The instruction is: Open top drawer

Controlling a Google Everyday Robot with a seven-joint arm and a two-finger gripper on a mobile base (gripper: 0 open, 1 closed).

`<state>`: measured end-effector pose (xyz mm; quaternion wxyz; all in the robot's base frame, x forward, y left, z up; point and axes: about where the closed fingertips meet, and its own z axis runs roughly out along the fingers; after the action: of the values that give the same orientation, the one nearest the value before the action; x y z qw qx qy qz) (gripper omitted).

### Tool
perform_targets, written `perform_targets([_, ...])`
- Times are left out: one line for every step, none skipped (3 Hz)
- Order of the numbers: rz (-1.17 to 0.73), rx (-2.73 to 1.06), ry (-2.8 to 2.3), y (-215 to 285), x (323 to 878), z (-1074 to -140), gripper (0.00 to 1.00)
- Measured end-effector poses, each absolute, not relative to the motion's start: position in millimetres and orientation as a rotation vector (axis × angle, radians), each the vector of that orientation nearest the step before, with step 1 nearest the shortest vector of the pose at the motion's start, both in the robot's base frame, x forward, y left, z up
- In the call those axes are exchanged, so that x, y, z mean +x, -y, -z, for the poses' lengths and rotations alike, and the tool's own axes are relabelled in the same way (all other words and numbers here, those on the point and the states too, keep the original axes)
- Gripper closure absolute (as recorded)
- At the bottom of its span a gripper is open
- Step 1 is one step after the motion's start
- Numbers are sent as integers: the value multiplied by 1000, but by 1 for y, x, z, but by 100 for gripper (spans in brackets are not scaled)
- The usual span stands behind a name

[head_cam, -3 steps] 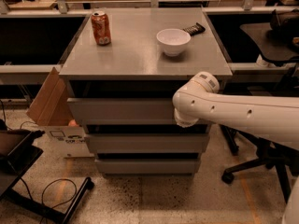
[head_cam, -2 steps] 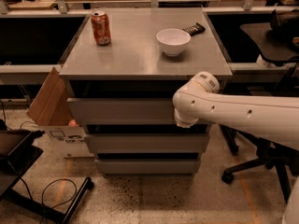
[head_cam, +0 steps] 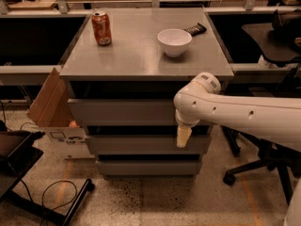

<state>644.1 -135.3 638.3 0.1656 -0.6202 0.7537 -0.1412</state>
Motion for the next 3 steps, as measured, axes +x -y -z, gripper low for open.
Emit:
perform_targets([402,-1767,-2147,135,644,-638,0])
perform_targets([349,-1796,-2167,138,645,-642,0])
perform_targets([262,-1835,-2218,148,639,-660,0])
